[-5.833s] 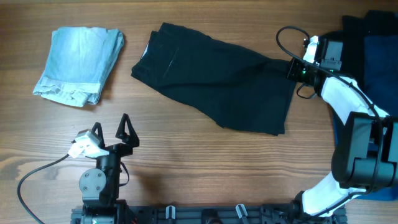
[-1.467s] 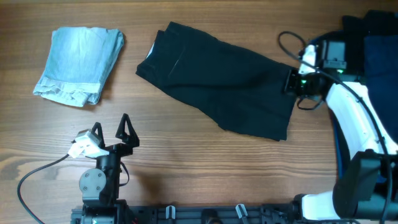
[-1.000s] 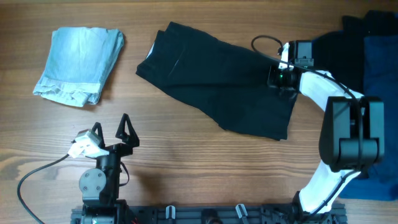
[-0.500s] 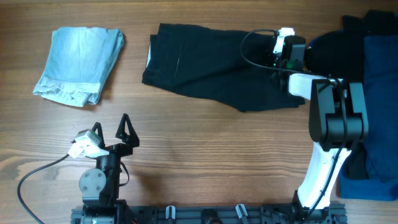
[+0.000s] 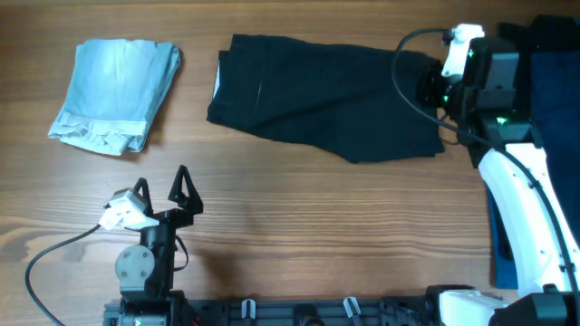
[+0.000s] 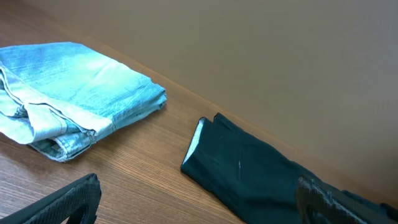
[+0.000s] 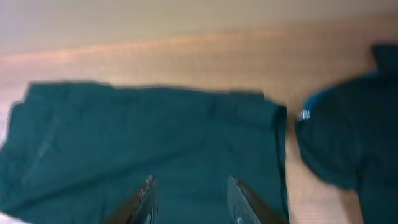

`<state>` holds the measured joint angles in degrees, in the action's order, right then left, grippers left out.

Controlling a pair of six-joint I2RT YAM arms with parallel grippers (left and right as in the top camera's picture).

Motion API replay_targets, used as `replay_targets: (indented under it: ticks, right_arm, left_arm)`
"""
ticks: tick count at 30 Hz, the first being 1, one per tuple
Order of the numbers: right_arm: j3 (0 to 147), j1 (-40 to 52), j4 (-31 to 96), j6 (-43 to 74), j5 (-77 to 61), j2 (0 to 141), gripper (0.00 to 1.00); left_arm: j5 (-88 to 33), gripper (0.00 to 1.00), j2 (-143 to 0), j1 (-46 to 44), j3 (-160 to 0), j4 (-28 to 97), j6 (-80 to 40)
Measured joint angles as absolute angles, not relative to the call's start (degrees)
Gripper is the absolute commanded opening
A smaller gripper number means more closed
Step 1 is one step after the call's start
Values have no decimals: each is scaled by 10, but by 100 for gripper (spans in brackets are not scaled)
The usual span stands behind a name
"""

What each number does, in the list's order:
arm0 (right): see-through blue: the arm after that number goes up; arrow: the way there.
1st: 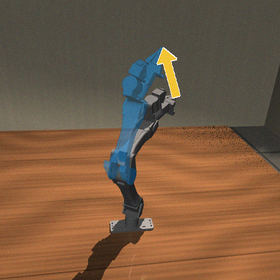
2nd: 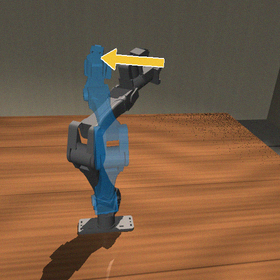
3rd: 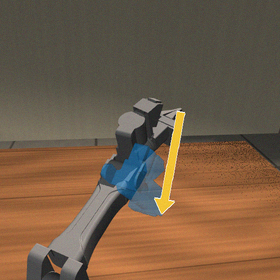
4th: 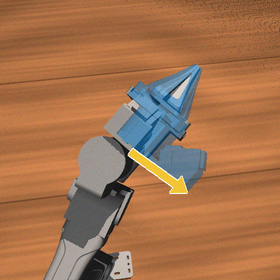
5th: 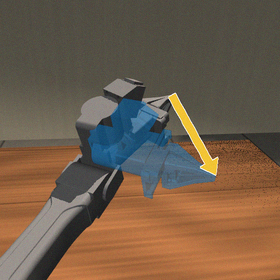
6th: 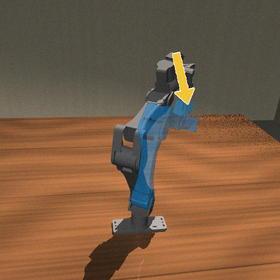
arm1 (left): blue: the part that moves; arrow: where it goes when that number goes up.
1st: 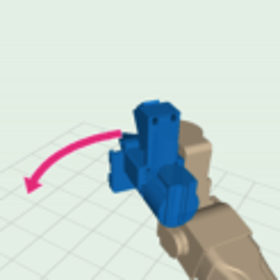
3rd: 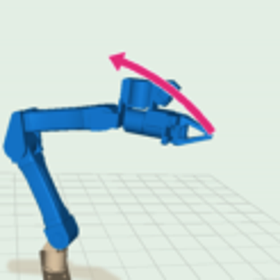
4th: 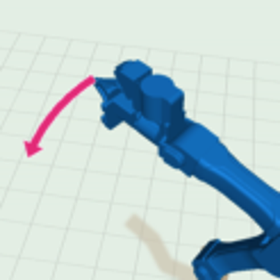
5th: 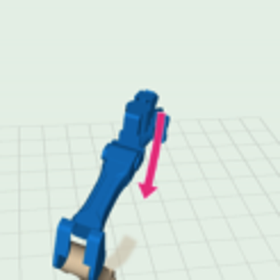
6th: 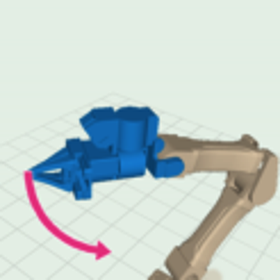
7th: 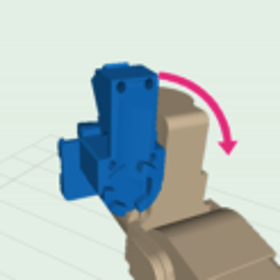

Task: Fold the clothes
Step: 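Pull the shorts' right side outward with right gripper to flatten them, then move left gripper to the shorts' top-left corner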

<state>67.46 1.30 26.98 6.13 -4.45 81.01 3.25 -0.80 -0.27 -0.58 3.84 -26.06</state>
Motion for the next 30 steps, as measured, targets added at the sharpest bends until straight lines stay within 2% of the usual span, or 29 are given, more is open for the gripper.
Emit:
replay_targets:
  ticks: [8, 11, 18, 23, 28, 29, 30]
  right_arm:
    - [675, 12, 314, 61, -44, 823, 48]
    - [675, 12, 331, 61, -44, 823, 58]
    - [675, 12, 346, 66, -44, 823, 67]
    - [674, 12, 363, 75, -59, 823, 79]
    - [674, 12, 369, 76, -64, 823, 84]
    - [674, 12, 369, 76, -64, 823, 97]
    - [674, 12, 369, 76, -64, 823, 99]
  left_arm:
    - [32, 100, -8, -3, -6, 39, -261]
    - [32, 100, -8, -3, -6, 39, -261]
    - [32, 100, -8, -3, -6, 39, -261]
    - [65, 100, -8, -3, -5, -11, -260]
    - [86, 100, -8, -3, -4, 7, -261]
    - [87, 99, -8, -3, -4, 5, -260]
    - [83, 99, -8, -3, -4, 0, -260]
